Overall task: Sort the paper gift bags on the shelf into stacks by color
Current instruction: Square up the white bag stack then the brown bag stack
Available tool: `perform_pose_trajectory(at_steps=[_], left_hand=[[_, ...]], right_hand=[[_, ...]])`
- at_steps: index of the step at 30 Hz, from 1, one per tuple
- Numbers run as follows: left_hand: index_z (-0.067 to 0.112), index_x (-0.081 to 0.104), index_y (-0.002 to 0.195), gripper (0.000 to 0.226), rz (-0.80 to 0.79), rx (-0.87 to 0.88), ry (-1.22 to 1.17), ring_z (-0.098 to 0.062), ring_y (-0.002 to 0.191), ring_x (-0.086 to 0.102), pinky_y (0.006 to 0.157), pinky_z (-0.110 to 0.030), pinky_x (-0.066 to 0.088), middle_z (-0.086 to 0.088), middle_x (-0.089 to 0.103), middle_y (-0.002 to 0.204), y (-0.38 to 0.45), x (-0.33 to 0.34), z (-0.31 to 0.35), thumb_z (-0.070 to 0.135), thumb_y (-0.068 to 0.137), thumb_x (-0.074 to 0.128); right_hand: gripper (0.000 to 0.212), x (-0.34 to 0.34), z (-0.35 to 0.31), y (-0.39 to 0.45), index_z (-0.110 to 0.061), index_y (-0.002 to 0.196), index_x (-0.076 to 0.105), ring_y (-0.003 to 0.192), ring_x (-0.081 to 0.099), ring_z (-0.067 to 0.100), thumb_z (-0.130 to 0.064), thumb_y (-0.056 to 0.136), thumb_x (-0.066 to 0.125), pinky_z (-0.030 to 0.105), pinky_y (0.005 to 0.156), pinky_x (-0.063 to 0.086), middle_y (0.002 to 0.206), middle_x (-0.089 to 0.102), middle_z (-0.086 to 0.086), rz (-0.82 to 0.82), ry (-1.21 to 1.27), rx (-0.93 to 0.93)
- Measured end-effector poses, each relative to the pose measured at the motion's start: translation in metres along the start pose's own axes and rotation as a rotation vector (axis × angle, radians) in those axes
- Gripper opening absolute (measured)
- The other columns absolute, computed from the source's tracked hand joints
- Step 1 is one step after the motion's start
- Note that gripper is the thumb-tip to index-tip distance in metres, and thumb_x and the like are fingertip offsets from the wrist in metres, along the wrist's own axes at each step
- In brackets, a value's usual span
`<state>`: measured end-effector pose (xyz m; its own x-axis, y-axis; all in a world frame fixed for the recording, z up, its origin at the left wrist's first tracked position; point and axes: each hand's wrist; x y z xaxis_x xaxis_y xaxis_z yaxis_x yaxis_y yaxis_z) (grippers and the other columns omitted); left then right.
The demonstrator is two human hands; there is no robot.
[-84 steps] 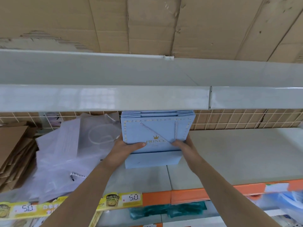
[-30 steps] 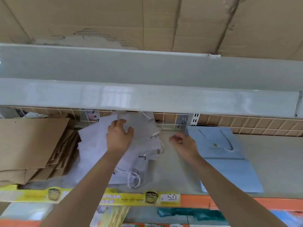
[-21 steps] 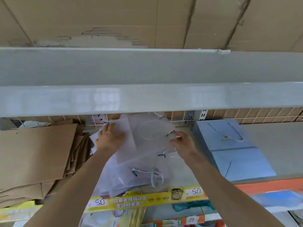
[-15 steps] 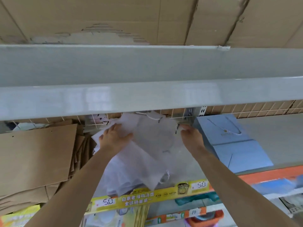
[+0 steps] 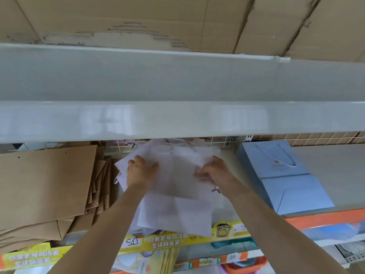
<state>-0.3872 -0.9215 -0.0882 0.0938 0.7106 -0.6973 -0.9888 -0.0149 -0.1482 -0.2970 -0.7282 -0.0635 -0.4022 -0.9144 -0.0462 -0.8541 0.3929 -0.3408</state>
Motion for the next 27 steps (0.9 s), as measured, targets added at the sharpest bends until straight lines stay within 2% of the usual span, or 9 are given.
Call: perform_pose_trajectory(at_steps=[2,6,9,12,17,21,24,25,27], left_hand=[[0.002,0.043,0.123,0.049,0.008,-0.015,-0.017,-0.038,0.118,0.046,0.096,-0.047,0.043,-0.018,0.044,0.126,0.001,-0.001,-0.002,0.036,0.09,0.055],[0.01,0.046,0.119,0.06,-0.07,-0.006,0.183,-0.031,0.107,0.057,0.08,-0.037,0.047,-0.008,0.053,0.117,-0.001,-0.005,0.0,0.056,0.083,0.059],[0.009,0.056,0.115,0.056,-0.109,-0.003,0.31,-0.03,0.097,0.06,0.071,-0.031,0.044,-0.009,0.061,0.111,-0.003,-0.003,0.003,0.056,0.084,0.056],[0.005,0.059,0.101,0.035,-0.107,0.003,0.236,-0.032,0.088,0.058,0.068,-0.03,0.041,-0.012,0.064,0.1,-0.01,0.003,0.003,0.038,0.091,0.053],[0.007,0.039,0.065,0.032,0.108,0.065,0.033,-0.037,0.08,0.058,0.061,-0.032,0.036,-0.014,0.056,0.073,-0.021,0.005,-0.004,0.016,0.096,0.043],[0.01,0.037,0.058,0.038,0.143,-0.001,-0.034,-0.03,0.066,0.046,0.055,-0.032,0.03,-0.005,0.044,0.059,-0.031,0.002,-0.012,0.012,0.095,0.046],[0.006,0.049,0.056,0.04,-0.016,-0.07,-0.013,-0.031,0.06,0.056,0.056,-0.028,0.041,-0.006,0.052,0.056,-0.04,-0.004,-0.015,0.022,0.093,0.052],[0.006,0.056,0.06,0.04,-0.067,-0.098,0.037,-0.029,0.056,0.06,0.055,-0.026,0.045,-0.007,0.058,0.058,-0.043,-0.007,-0.014,0.03,0.091,0.053],[0.01,0.064,0.073,0.036,-0.009,-0.083,0.244,-0.024,0.063,0.062,0.056,-0.024,0.044,-0.005,0.066,0.071,-0.046,-0.015,-0.01,0.042,0.086,0.053]], right_hand=[[0.017,-0.018,-0.007,0.006,-0.008,0.091,0.056,0.052,0.065,0.016,0.007,0.085,0.051,0.026,0.05,0.054,0.076,0.066,0.007,0.25,0.028,-0.007],[0.017,-0.06,-0.018,0.015,-0.008,0.089,0.064,0.046,0.06,0.019,-0.004,0.08,0.049,0.029,0.051,0.053,0.073,0.064,0.006,0.641,0.042,-0.015],[0.017,-0.067,-0.017,0.014,-0.007,0.092,0.061,0.046,0.059,0.018,-0.007,0.082,0.048,0.024,0.047,0.052,0.074,0.061,0.004,0.618,0.115,0.04],[0.015,-0.059,-0.012,0.013,-0.006,0.098,0.057,0.053,0.059,0.02,-0.008,0.088,0.046,0.022,0.048,0.049,0.08,0.062,0.006,0.551,0.194,0.103],[0.016,-0.04,-0.005,0.004,-0.003,0.099,0.055,0.055,0.062,0.022,-0.003,0.085,0.046,0.027,0.05,0.054,0.085,0.062,0.009,0.48,0.235,0.18],[0.009,-0.018,0.008,0.006,-0.006,0.088,0.05,0.069,0.058,0.027,0.001,0.09,0.044,0.037,0.072,0.054,0.087,0.055,0.014,0.442,0.236,0.159],[0.017,-0.015,0.006,0.008,-0.012,0.102,0.062,0.1,0.062,0.025,-0.004,0.09,0.052,0.029,0.086,0.048,0.109,0.063,0.009,0.438,-0.152,0.173],[0.024,-0.013,0.009,0.008,-0.012,0.112,0.062,0.109,0.061,0.023,-0.006,0.09,0.055,0.027,0.09,0.048,0.116,0.063,0.006,0.469,-0.462,0.124],[0.034,-0.015,0.014,0.014,-0.009,0.124,0.057,0.118,0.057,0.023,-0.009,0.09,0.058,0.026,0.093,0.047,0.125,0.06,0.006,0.485,-0.673,0.084]])
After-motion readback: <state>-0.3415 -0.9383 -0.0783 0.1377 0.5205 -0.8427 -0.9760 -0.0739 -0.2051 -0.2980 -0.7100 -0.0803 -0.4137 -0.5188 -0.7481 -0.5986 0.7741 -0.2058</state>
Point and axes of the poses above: each hand's wrist, its own y-axis towards the middle knuckle, its own x-axis out of the palm, z = x × y
